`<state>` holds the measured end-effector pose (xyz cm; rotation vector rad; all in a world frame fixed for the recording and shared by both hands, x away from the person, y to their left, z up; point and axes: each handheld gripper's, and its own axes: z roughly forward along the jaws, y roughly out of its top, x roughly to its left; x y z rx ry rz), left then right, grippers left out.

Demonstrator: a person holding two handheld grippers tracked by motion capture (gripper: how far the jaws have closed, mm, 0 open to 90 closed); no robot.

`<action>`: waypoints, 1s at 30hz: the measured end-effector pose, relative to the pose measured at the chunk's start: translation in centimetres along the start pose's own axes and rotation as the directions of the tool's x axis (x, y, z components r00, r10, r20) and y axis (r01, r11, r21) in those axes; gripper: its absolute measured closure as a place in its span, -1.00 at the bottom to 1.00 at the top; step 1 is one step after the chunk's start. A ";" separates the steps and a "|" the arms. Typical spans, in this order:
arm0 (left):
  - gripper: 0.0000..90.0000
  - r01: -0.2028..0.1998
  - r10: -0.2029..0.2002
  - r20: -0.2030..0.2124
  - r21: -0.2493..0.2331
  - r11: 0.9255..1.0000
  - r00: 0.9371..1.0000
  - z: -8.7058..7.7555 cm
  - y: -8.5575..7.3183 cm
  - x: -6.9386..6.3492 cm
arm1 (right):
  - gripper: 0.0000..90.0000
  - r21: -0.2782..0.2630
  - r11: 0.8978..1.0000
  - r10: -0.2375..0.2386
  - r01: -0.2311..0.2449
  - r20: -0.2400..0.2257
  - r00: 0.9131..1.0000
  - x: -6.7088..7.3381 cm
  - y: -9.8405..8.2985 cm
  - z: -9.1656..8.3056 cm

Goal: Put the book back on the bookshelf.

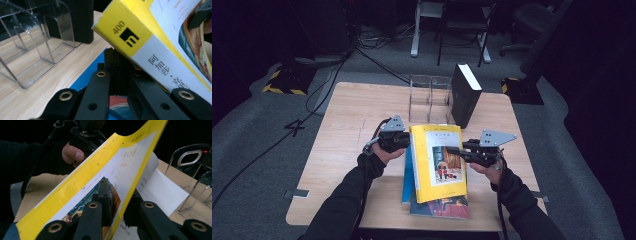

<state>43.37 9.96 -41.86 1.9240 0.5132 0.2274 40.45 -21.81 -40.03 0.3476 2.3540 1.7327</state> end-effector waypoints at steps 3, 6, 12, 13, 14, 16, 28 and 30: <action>0.99 -0.019 0.019 0.007 0.007 1.000 1.000 0.2 0.5 -0.5 | 0.35 0.053 0.998 0.030 -0.028 -0.034 0.999 -0.4 0.0 0.3; 0.99 -0.039 0.039 0.006 0.014 0.999 0.999 0.4 0.9 -0.8 | 0.43 0.074 0.996 0.049 -0.044 -0.067 0.997 -0.4 0.0 0.9; 0.99 -0.040 0.040 0.007 0.008 0.999 0.999 0.3 1.4 -0.7 | 0.78 0.056 0.997 0.051 -0.046 -0.077 0.996 -0.4 0.4 0.8; 0.99 -0.039 0.039 0.005 0.005 0.999 0.999 0.3 1.5 -0.8 | 0.80 0.052 0.998 0.041 -0.038 -0.068 0.997 -0.4 0.5 0.8; 0.99 -0.040 0.040 0.001 0.001 0.999 0.999 0.2 1.7 -0.7 | 0.82 0.050 0.998 0.034 -0.031 -0.062 0.998 -0.3 0.6 0.7; 0.99 -0.035 0.035 -0.006 -0.015 0.999 0.999 -0.1 2.1 -0.6 | 0.89 0.018 1.000 0.016 -0.015 -0.047 0.999 0.0 0.8 0.5; 0.86 -0.115 0.111 -0.061 -0.067 0.991 0.992 -2.8 5.7 -1.7 | 0.96 -0.100 0.981 -0.155 0.164 0.092 0.984 2.5 2.3 -0.7; 0.75 -0.111 0.105 -0.081 -0.072 0.991 0.991 -3.2 5.5 -2.3 | 0.96 -0.107 0.978 -0.171 0.182 0.101 0.980 3.0 2.2 -0.9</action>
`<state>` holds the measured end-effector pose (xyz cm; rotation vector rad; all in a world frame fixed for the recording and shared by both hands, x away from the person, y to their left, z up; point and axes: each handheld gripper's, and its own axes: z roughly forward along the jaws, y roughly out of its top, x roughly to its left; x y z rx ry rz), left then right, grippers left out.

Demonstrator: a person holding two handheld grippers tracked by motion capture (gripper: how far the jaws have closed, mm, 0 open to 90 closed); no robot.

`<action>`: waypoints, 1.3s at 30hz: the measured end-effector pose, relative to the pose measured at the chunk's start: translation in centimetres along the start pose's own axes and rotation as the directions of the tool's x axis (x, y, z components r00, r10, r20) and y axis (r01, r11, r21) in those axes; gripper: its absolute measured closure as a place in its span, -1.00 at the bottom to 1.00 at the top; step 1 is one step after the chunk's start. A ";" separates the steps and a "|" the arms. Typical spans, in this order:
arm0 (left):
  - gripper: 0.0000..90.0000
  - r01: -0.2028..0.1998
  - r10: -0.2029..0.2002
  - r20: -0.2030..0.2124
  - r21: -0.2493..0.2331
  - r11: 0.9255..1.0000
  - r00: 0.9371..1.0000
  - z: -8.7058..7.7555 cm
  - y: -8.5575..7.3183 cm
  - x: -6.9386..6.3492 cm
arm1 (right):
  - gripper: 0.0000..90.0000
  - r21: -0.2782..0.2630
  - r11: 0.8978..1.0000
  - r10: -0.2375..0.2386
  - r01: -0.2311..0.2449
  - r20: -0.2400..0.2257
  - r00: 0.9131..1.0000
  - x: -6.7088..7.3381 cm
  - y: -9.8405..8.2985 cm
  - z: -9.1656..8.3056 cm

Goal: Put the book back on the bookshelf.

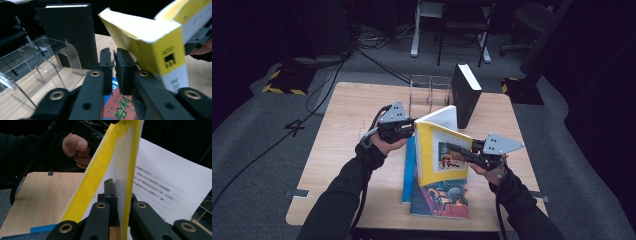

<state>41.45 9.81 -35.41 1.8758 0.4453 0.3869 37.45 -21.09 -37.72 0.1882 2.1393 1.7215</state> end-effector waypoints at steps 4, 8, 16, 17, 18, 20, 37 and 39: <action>0.45 0.009 -0.008 -0.051 0.016 1.000 0.999 -1.0 -0.6 -1.1 | 0.96 -0.004 0.999 -0.050 0.050 0.011 0.999 1.3 0.3 -0.6; 0.31 0.017 -0.013 -0.074 0.051 0.999 0.997 -2.1 -1.8 -2.5 | 0.96 -0.012 0.998 -0.055 0.055 0.014 0.998 1.8 0.2 -1.1; 0.07 0.020 -0.017 -0.037 0.084 0.996 0.999 -3.4 -4.8 -5.6 | 0.96 -0.007 0.998 -0.064 0.064 0.014 0.998 2.6 0.0 -2.1; -0.04 0.020 -0.017 -0.037 0.084 0.996 0.999 -3.4 -4.8 -5.6 | 0.96 -0.007 0.998 -0.064 0.064 0.014 0.998 2.6 0.0 -2.1; -0.04 0.024 -0.021 -0.030 0.088 0.996 0.999 -3.5 -5.1 -5.9 | 0.95 -0.002 0.998 -0.069 0.069 0.018 0.997 2.7 0.0 -2.3; -0.12 0.036 -0.036 -0.005 0.106 0.994 0.999 -3.4 -5.8 -6.5 | 0.95 -0.003 0.998 -0.067 0.067 0.015 0.998 2.8 -0.1 -2.5; -0.05 0.014 -0.019 0.066 0.078 0.997 0.998 1.5 -5.6 -9.9 | 0.91 0.005 0.996 -0.086 0.086 0.003 0.996 4.5 -0.3 -4.1; 0.05 0.010 -0.014 0.064 0.067 0.998 0.998 1.9 -5.5 -10.0 | 0.90 0.009 0.996 -0.085 0.085 0.005 0.996 4.5 -0.5 -4.4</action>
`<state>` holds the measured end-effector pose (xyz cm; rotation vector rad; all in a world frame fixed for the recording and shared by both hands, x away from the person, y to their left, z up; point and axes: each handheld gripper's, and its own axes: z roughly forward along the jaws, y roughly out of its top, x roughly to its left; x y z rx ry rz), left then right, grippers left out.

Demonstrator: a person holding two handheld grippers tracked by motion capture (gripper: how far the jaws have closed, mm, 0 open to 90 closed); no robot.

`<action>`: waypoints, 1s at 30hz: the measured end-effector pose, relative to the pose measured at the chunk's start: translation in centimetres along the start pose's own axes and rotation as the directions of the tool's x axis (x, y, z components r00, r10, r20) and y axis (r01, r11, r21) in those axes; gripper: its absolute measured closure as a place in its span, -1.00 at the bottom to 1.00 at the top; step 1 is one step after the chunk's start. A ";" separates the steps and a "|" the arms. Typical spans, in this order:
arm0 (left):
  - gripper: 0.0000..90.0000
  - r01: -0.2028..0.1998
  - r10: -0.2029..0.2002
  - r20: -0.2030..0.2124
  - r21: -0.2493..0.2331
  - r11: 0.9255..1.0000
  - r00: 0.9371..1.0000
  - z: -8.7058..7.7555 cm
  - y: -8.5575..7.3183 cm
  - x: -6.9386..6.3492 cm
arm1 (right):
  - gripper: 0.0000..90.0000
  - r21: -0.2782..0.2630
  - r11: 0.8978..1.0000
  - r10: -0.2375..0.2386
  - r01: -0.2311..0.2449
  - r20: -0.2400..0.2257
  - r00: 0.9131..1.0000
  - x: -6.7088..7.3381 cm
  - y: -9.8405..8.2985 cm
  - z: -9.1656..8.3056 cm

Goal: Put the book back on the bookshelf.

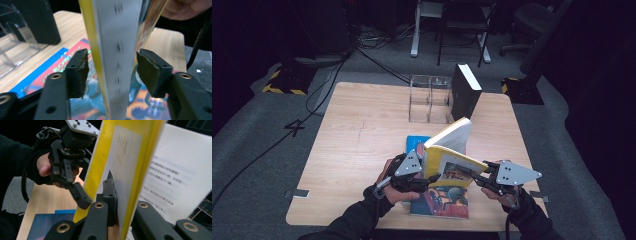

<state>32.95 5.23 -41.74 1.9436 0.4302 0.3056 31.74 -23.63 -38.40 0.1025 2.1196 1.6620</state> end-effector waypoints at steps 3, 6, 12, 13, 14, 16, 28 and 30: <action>0.17 -0.026 0.026 0.005 -0.013 1.000 1.000 0.3 0.1 0.0 | 0.88 0.011 1.000 0.006 -0.006 0.007 1.000 0.0 -0.4 -0.4; 0.31 -0.041 0.041 0.010 -0.020 0.999 0.999 0.2 0.1 -0.1 | 0.86 0.024 1.000 0.004 -0.004 0.022 1.000 0.1 -0.7 -0.7; 0.62 -0.087 0.087 0.035 -0.018 0.996 0.996 0.1 0.2 -0.6 | 0.65 0.045 0.998 0.037 -0.041 0.079 0.996 -0.5 -1.7 -1.7; 0.63 -0.088 0.088 0.036 -0.017 0.996 0.995 0.1 0.2 -0.6 | 0.61 0.051 0.998 0.036 -0.041 0.095 0.995 -0.5 -1.8 -1.8; 0.63 -0.091 0.091 0.034 -0.015 0.996 0.995 0.1 0.2 -0.7 | 0.58 0.055 0.998 0.037 -0.043 0.102 0.994 -0.5 -1.9 -1.8; 0.64 -0.097 0.097 0.025 -0.010 0.995 0.995 0.0 0.2 -0.7 | 0.45 0.056 0.997 0.046 -0.054 0.137 0.989 -0.7 -2.1 -2.2; 0.63 -0.077 0.078 0.050 -0.031 0.997 0.996 0.0 -0.1 -0.5 | -0.16 0.097 0.970 0.210 -0.222 0.114 0.971 -2.7 -4.9 0.1; 0.61 -0.067 0.069 0.054 -0.038 0.997 0.996 0.0 0.0 -0.5 | -0.17 0.116 0.967 0.216 -0.225 0.083 0.973 -2.6 -5.1 0.8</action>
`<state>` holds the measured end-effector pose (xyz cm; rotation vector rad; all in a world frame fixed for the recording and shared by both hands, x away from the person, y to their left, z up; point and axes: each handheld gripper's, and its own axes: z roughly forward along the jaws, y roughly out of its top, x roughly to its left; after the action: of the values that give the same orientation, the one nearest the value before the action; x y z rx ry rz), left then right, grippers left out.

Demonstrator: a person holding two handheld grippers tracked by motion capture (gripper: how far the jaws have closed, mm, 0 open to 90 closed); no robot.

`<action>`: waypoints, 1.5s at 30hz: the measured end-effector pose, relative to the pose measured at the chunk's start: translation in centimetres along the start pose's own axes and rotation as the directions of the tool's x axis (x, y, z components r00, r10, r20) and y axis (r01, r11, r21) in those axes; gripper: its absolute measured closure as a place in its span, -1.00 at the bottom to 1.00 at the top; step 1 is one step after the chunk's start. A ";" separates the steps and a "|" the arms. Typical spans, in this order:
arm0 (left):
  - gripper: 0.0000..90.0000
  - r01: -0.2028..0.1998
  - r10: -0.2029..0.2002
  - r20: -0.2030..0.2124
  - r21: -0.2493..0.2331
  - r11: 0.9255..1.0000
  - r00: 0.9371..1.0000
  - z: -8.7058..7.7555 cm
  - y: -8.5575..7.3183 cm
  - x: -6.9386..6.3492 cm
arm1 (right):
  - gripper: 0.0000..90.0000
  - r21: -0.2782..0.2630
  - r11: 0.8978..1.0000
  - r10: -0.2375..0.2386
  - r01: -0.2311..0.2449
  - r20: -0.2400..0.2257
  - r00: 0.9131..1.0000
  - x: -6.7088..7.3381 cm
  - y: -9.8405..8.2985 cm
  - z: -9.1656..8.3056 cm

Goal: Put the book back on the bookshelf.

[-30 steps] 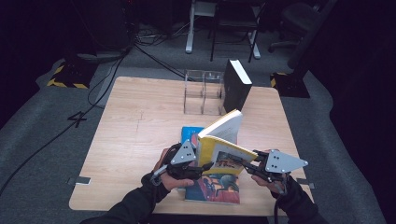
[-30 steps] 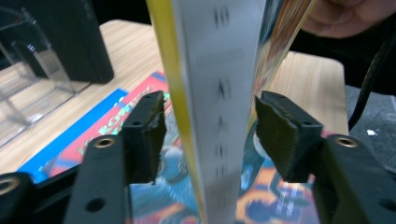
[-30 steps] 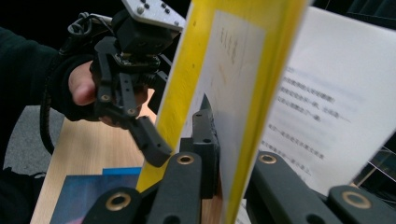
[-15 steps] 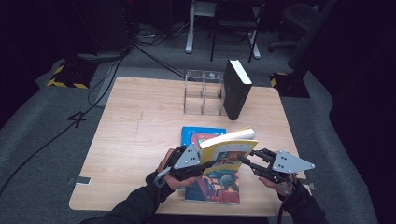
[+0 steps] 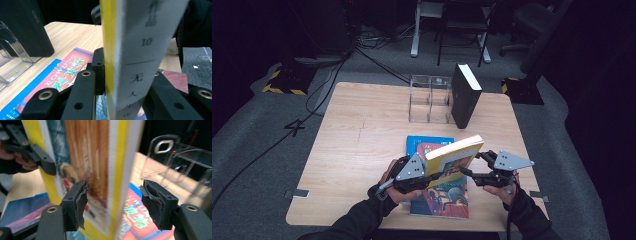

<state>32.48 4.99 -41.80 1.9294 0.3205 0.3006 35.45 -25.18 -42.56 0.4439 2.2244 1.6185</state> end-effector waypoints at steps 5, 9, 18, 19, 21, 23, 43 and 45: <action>0.52 0.004 -0.004 0.003 -0.054 0.999 1.000 -0.5 0.9 0.0 | -0.11 0.018 1.000 -0.017 0.017 -0.020 1.000 0.6 0.0 0.9; 0.52 -0.025 0.023 -0.022 -0.074 0.997 0.999 -1.1 2.2 0.2 | -0.11 0.024 1.000 -0.020 0.020 -0.005 1.000 1.0 -0.1 1.2; 0.59 -0.027 0.022 -0.036 -0.127 0.992 0.999 -1.2 4.3 0.3 | -0.09 0.026 1.000 -0.018 0.018 -0.001 1.000 1.1 -0.1 1.3; 0.60 -0.025 0.020 -0.040 -0.124 0.992 0.999 -1.1 4.4 0.3 | -0.09 0.026 0.999 -0.021 0.021 -0.001 1.000 1.1 -0.1 1.2; 0.61 -0.033 0.027 -0.046 -0.120 0.992 0.999 -1.0 4.6 0.1 | -0.10 0.026 0.999 -0.018 0.018 0.004 1.000 1.0 -0.1 1.2; 0.61 -0.035 0.030 -0.047 -0.117 0.992 0.998 -0.9 4.8 0.2 | -0.09 0.026 1.000 -0.017 0.017 0.003 1.000 1.0 -0.1 1.2; 0.62 -0.036 0.028 -0.091 -0.079 0.996 0.995 -0.2 7.1 0.9 | -0.10 0.055 0.998 -0.005 0.003 0.036 0.999 0.5 -0.2 0.2; 0.64 -0.030 0.023 -0.092 -0.077 0.997 0.995 -0.2 7.2 1.0 | -0.10 0.059 0.998 0.004 -0.007 0.046 0.999 0.2 -0.4 -0.2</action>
<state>33.91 2.96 -35.00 1.8478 0.3387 0.4136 35.15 -25.32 -42.87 0.4985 2.2437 1.5323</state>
